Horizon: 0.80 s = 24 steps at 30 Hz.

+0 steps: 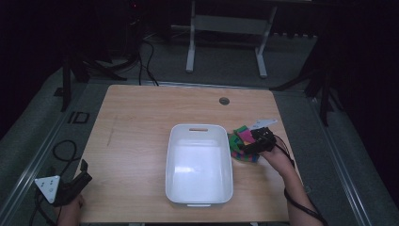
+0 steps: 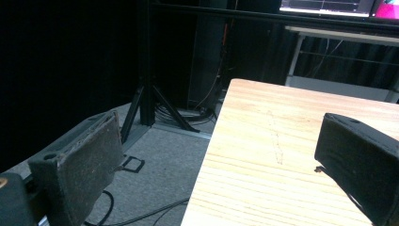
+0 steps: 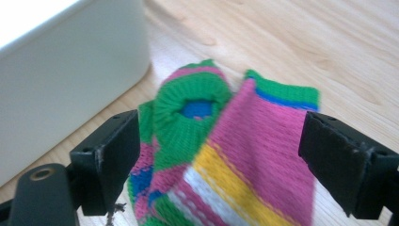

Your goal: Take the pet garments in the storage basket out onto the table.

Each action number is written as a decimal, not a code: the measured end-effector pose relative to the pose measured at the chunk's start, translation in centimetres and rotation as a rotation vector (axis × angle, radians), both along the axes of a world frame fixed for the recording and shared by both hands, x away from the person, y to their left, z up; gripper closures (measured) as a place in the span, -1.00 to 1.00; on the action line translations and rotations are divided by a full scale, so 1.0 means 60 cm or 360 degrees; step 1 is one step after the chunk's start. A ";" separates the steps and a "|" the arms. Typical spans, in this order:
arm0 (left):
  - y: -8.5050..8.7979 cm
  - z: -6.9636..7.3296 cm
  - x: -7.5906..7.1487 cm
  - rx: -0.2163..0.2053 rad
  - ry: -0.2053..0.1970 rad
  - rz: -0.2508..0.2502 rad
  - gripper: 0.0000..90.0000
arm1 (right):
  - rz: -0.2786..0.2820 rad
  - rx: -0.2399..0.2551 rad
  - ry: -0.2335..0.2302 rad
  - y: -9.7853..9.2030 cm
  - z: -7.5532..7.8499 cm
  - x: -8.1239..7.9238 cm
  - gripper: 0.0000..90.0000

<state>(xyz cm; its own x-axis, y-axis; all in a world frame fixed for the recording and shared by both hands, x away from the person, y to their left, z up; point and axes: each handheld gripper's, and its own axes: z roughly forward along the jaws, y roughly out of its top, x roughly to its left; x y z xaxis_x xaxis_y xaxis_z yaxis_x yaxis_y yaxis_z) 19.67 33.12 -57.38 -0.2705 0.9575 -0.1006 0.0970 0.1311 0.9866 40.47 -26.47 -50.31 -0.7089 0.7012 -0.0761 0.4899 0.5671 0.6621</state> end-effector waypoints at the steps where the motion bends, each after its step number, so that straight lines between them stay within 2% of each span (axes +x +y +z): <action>1: 0.000 0.000 0.000 0.0000 0.0001 0.0000 -0.96 | -0.0001 0.0022 -0.0016 -0.006 0.002 -0.004 -0.73; 5: 0.000 0.000 0.000 0.0002 -0.0001 0.0000 -0.96 | -0.0059 0.0098 -0.0078 -0.030 0.004 -0.021 -0.73; 10: 0.000 0.000 0.000 0.0002 0.0000 0.0003 -0.96 | -0.0188 0.0176 -0.0170 -0.069 0.002 -0.042 -0.73; 13: 0.000 0.000 0.000 0.0001 0.0001 0.0005 -0.96 | -0.0237 0.0212 -0.0180 -0.092 -0.002 -0.054 -0.73; 16: -0.001 0.000 0.000 0.0004 0.0000 0.0006 -0.96 | -0.0285 0.0200 -0.0187 -0.109 -0.009 -0.068 -0.72; 19: -0.001 0.000 0.000 0.0007 -0.0001 0.0007 -0.96 | -0.0350 0.0221 -0.0192 -0.127 -0.017 -0.082 -0.71; 22: -0.001 0.000 0.000 0.0010 -0.0001 0.0007 -0.96 | -0.0445 0.0252 -0.0230 -0.144 -0.024 -0.097 -0.70; 24: -0.001 0.000 0.000 0.0010 0.0000 0.0007 -0.96 | -0.0509 0.0300 -0.0241 -0.158 -0.032 -0.107 -0.70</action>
<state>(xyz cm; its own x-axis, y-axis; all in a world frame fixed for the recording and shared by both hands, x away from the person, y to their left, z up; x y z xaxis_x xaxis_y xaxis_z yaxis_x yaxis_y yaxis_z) 19.68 33.04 -57.38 -0.2746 0.9569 -0.0945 0.0966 0.1252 0.9874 34.03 -35.94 -52.22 -0.4432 0.8964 -0.0119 0.5109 0.2635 0.8183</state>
